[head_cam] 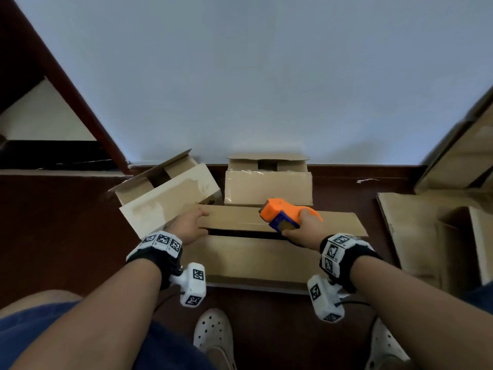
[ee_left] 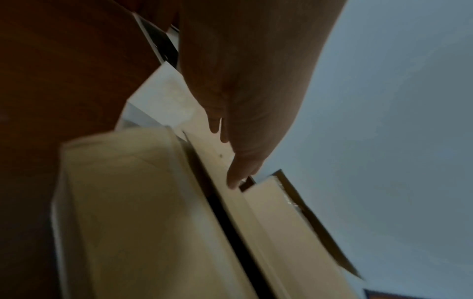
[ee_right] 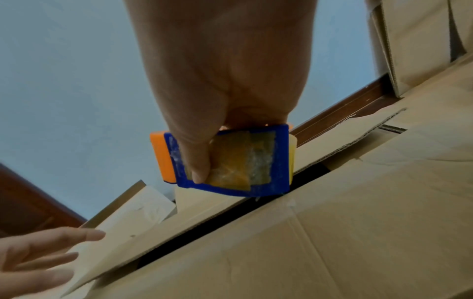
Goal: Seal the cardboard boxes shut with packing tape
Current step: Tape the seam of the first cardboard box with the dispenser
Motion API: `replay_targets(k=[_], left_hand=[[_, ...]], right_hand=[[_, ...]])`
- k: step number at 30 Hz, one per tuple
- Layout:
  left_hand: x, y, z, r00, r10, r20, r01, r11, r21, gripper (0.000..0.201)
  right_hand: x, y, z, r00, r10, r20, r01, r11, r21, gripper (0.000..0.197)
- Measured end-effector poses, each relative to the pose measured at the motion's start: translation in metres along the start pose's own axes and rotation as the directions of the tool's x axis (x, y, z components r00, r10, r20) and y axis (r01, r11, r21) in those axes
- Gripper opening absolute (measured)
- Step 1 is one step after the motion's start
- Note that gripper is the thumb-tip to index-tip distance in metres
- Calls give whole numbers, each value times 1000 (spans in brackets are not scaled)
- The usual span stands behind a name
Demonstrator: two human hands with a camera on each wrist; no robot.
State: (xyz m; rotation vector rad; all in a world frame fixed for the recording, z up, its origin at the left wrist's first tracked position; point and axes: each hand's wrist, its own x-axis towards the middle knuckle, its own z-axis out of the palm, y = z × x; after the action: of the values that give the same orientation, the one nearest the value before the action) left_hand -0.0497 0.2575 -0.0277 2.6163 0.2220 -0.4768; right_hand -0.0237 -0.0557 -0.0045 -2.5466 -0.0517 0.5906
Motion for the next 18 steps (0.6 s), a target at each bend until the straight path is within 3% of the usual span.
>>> replay_targets(k=[3,5,9,14,18], left_hand=[[2,-28,10,976,-51,211,-15,953,303,89],[1,-36,18,957,-95,274,-20,921,389,99],[3,-40,32,955,-154,253,56,933,356,105],[9,-52,44,957,-159,241,81,949,304,102],[15,-61,45,942,-174,288,111,968,223,99]], right_hand=[[11,-7,11,999,-18,28,20,997,-77,35],[17,-14,19,999,-44,14,45,994,-101,29],[24,-22,36,999,-41,-28,39,995,-88,27],[24,-18,55,996,-36,79,50,982,-184,33],[21,-13,56,995,26,92,-9,982,-189,40]])
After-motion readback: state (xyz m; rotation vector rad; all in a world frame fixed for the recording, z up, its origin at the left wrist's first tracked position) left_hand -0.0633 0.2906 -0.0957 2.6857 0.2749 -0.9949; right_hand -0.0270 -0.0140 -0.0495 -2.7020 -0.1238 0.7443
